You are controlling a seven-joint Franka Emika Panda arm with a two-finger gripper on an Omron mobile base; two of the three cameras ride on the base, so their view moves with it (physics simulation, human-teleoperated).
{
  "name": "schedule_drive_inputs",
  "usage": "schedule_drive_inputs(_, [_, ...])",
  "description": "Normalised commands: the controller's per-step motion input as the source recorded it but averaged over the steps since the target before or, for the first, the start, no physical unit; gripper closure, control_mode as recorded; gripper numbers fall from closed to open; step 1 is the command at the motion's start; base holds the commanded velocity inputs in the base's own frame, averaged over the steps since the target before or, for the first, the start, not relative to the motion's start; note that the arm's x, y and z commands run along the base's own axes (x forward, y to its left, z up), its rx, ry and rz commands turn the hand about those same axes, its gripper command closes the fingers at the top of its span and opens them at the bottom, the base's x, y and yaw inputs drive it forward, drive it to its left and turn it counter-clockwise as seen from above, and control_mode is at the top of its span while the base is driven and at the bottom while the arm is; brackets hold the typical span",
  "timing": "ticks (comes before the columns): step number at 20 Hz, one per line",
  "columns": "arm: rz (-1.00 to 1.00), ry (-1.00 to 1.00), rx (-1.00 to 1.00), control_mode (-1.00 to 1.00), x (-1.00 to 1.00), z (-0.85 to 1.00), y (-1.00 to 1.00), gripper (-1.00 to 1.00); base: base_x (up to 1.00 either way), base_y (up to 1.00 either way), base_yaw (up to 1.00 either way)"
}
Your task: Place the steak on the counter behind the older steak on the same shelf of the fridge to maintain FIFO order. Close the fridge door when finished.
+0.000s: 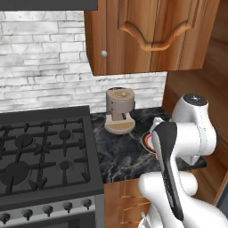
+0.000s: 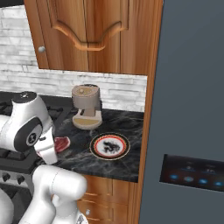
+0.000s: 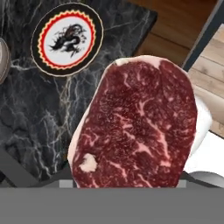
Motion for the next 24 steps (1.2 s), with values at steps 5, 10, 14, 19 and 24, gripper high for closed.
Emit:
schedule_drive_inputs(5, [0.00, 0.00, 0.00, 1.00, 0.00, 0.00, 0.00, 1.00, -0.83, 0.00, 0.00])
schedule_drive_inputs(10, [0.00, 0.00, 0.00, 1.00, 0.00, 0.00, 0.00, 1.00, -1.00, 0.05, -0.07])
schedule_drive_inputs(14, [0.00, 0.00, 0.00, 1.00, 0.00, 0.00, 0.00, 1.00, -0.67, 0.02, -0.36])
schedule_drive_inputs(19, [0.00, 0.00, 0.00, 1.00, 0.00, 0.00, 0.00, 1.00, 0.00, -0.29, -0.63])
schedule_drive_inputs(24, [0.00, 0.00, 0.00, 1.00, 0.00, 0.00, 0.00, 1.00, 0.14, -0.68, -0.41])
